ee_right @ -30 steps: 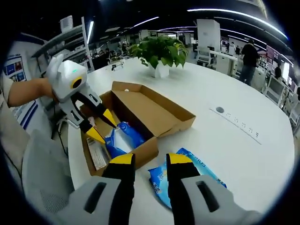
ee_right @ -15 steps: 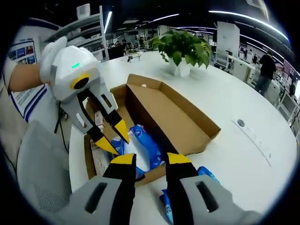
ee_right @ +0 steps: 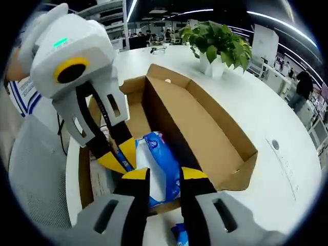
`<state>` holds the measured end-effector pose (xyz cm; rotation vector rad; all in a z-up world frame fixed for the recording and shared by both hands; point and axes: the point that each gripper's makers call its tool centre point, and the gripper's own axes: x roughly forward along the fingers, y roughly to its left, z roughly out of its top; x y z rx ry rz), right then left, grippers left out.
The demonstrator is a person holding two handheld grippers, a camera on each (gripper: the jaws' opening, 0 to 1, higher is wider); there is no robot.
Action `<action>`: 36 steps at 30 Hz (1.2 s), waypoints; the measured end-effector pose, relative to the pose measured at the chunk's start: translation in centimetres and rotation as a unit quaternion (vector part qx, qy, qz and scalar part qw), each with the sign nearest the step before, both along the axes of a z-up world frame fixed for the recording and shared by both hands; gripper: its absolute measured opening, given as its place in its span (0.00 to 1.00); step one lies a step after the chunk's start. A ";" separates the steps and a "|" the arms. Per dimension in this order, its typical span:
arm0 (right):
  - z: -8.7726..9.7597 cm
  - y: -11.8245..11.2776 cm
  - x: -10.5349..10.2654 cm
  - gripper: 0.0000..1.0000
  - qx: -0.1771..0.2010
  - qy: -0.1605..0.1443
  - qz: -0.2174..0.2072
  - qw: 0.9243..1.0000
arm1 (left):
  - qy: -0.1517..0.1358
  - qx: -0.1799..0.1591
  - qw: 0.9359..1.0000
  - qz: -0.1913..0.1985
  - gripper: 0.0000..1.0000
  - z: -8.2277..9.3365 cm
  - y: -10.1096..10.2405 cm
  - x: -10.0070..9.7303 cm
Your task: Operate the shoe box by opening the lid, removing the specified soft item, and placing it in the target area until the item is outside and the box remains undamaged.
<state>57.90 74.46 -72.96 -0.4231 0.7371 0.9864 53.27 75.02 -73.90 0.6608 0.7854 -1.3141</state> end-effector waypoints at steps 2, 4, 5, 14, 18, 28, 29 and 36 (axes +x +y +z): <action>-0.5 0.2 0.2 0.19 -0.011 -0.003 0.005 1.000 | 0.003 0.001 1.000 0.003 0.00 -0.1 0.1 0.0; -0.8 0.4 0.4 0.17 -0.017 -0.006 0.008 1.000 | 0.008 -0.001 1.000 0.006 0.00 -0.1 0.1 0.0; -1.1 0.3 0.4 0.16 -0.022 -0.006 0.009 1.000 | 0.008 -0.002 1.000 0.005 0.00 0.0 0.2 -0.1; -1.8 -0.3 1.0 0.04 -0.048 -0.018 0.000 0.999 | 0.019 -0.010 1.000 0.018 0.00 0.6 0.7 -0.3; -1.7 -0.4 1.0 0.00 -0.051 -0.022 -0.003 0.998 | 0.018 -0.009 1.000 0.018 0.00 0.7 1.0 -0.5; 0.4 0.1 1.2 0.00 -0.024 -0.039 -0.007 0.999 | 0.013 -0.016 0.999 0.029 0.00 1.9 1.5 -0.8; 0.5 0.1 1.3 0.00 -0.024 -0.039 -0.006 0.999 | 0.013 -0.016 0.999 0.030 0.00 1.9 1.5 -0.8; 2.0 0.6 1.3 0.00 -0.015 -0.051 -0.001 0.999 | 0.004 -0.022 0.999 0.041 0.00 3.5 1.9 -0.7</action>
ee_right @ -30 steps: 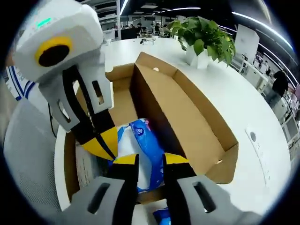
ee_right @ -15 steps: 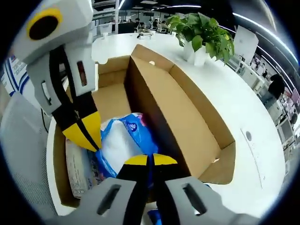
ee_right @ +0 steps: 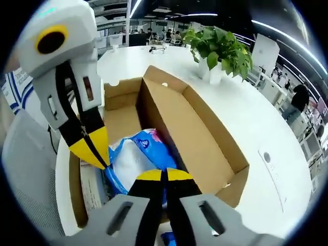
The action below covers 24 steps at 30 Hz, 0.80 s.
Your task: Operate the shoe box by opening the lid, removing the specified soft item, and placing it in the target area until the item is outside and the box remains undamaged.
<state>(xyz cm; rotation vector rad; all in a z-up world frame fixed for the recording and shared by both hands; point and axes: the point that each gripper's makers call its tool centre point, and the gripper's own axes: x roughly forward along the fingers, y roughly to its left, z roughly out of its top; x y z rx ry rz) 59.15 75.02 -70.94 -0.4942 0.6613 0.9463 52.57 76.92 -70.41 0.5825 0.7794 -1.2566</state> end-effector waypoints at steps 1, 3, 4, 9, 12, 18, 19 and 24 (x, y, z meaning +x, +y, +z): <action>0.2 0.1 0.0 0.00 0.001 -0.002 0.001 1.000 | -0.003 0.000 1.000 0.000 0.00 0.3 0.1 0.1; 0.6 0.1 0.1 0.00 0.001 -0.005 0.002 1.000 | -0.008 0.001 1.000 0.001 0.00 0.9 0.3 0.1; 0.8 0.0 0.1 0.00 0.001 -0.006 0.003 1.000 | -0.010 0.001 1.000 0.001 0.00 1.2 0.4 0.2; 1.2 0.0 0.0 0.00 0.006 0.001 0.000 1.000 | -0.019 -0.002 1.000 0.006 0.00 2.6 0.7 0.4; 1.3 0.2 -0.2 0.00 0.006 0.000 -0.001 1.000 | -0.028 0.006 1.000 -0.006 0.00 2.2 0.7 0.1; 1.6 0.6 -0.4 0.00 0.005 -0.005 0.007 1.000 | -0.057 0.008 0.998 -0.019 0.00 2.1 0.5 0.0; 1.7 0.7 -0.4 0.00 0.004 -0.007 0.009 1.000 | -0.057 0.008 0.998 -0.019 0.00 2.1 0.5 0.0; 2.0 0.8 -0.4 0.00 0.007 -0.009 0.009 1.000 | -0.049 -0.006 0.998 -0.036 0.17 2.3 -0.3 -0.8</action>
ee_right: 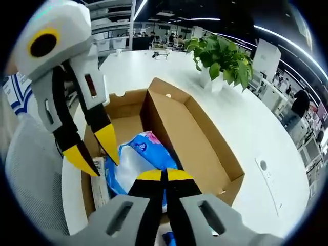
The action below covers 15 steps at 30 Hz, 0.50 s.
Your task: Operate the shoe box by opening the lid, removing the specified soft item, and placing it in the target area until the item is outside and the box remains undamaged.
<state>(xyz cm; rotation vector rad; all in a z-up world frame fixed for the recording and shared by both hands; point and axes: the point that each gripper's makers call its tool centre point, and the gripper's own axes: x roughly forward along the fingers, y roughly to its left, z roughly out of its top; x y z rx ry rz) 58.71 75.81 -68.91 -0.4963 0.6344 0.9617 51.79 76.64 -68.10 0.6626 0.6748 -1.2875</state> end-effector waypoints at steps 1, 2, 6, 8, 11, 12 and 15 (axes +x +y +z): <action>0.0 0.0 0.0 0.00 0.000 0.000 0.000 1.000 | 0.002 -0.002 1.000 -0.006 0.18 -0.1 -0.2 -0.2; 0.0 0.0 0.0 0.00 0.000 0.000 0.000 1.000 | 0.002 -0.001 1.000 -0.010 0.19 -0.2 -0.4 -0.3; 0.1 0.0 -0.1 0.00 0.000 -0.002 0.000 1.000 | -0.013 0.016 1.000 -0.024 0.15 -1.1 -0.9 0.0; 0.2 0.0 -0.2 0.00 0.000 -0.003 0.000 1.000 | -0.015 0.025 0.999 -0.026 0.14 -1.6 -0.9 0.1; 0.4 -0.1 -0.2 0.00 -0.001 -0.005 0.001 1.000 | -0.016 0.038 0.998 -0.046 0.13 -2.2 -1.0 -0.3; 0.5 -0.1 -0.2 0.00 -0.001 -0.005 0.001 1.000 | -0.015 0.039 0.998 -0.048 0.13 -2.3 -1.0 -0.3; 0.7 -0.2 -0.2 0.00 0.000 -0.006 -0.001 1.000 | -0.015 0.046 0.998 -0.050 0.12 -2.7 -1.0 -0.2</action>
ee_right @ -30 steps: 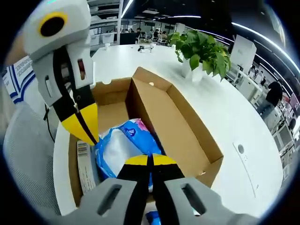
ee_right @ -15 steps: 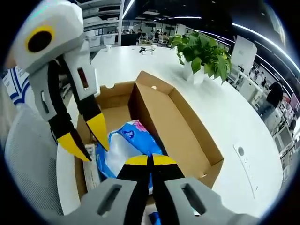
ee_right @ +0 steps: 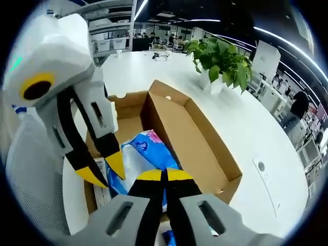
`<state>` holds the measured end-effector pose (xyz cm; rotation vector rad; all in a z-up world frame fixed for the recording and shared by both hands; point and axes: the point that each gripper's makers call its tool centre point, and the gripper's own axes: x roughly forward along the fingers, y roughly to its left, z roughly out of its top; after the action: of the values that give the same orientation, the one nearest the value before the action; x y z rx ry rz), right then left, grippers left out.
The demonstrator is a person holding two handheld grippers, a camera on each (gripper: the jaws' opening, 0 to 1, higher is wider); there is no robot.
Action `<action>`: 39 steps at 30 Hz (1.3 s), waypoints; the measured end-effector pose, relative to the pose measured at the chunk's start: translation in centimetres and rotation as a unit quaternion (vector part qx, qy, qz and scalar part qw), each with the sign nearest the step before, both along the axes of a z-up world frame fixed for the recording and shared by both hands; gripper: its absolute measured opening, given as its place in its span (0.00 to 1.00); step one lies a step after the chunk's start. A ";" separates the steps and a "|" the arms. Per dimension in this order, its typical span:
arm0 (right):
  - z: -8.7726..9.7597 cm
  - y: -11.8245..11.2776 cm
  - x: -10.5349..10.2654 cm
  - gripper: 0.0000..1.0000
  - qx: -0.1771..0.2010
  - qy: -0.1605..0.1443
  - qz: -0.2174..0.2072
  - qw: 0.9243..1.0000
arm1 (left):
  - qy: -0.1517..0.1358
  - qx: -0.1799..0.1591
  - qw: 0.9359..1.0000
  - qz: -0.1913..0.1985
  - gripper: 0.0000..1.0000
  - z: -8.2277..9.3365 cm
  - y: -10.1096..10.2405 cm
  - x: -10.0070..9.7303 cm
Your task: Operate the shoe box by opening the lid, removing the specified soft item, and placing it in the target area until the item is outside and the box remains undamaged.
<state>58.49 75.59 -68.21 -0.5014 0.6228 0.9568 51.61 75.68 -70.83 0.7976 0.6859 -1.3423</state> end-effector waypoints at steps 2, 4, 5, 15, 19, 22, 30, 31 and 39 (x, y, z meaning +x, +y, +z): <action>0.1 0.0 0.0 0.00 0.002 0.000 -0.001 1.000 | -0.005 0.011 1.000 -0.005 0.07 -0.1 0.3 0.0; 0.4 0.0 0.0 0.00 0.004 -0.001 0.000 1.000 | -0.003 0.012 1.000 -0.007 0.04 -0.1 0.4 -0.2; 0.5 0.1 -0.1 0.00 0.005 -0.002 0.001 1.000 | 0.000 0.009 1.000 -0.004 0.03 0.2 0.4 -0.3; 2.5 0.9 -0.2 0.00 0.014 -0.017 0.015 1.000 | 0.000 -0.003 1.000 0.014 0.00 2.4 0.8 -0.5; 3.5 0.8 0.0 0.00 0.018 -0.026 0.018 0.999 | -0.005 -0.009 1.000 0.016 0.00 3.6 0.5 -0.4; 4.2 0.4 0.2 0.00 0.020 -0.032 0.017 0.999 | -0.009 -0.011 1.000 0.014 0.00 4.4 0.1 -0.5; 5.8 -1.2 0.1 0.00 0.025 -0.045 0.010 0.999 | -0.001 -0.017 1.000 0.004 0.00 6.4 -1.8 -0.9; 6.1 -1.6 0.2 0.00 0.027 -0.045 0.006 0.999 | -0.003 -0.018 1.000 0.000 0.00 6.7 -2.1 -0.9; 7.4 -4.1 -0.1 0.00 0.028 -0.056 -0.007 0.998 | -0.007 -0.030 0.999 -0.021 0.00 8.1 -4.7 -1.1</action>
<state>58.41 71.44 -60.81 -0.4956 0.4969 0.9241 50.46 71.01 -62.68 0.7773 0.6182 -1.3871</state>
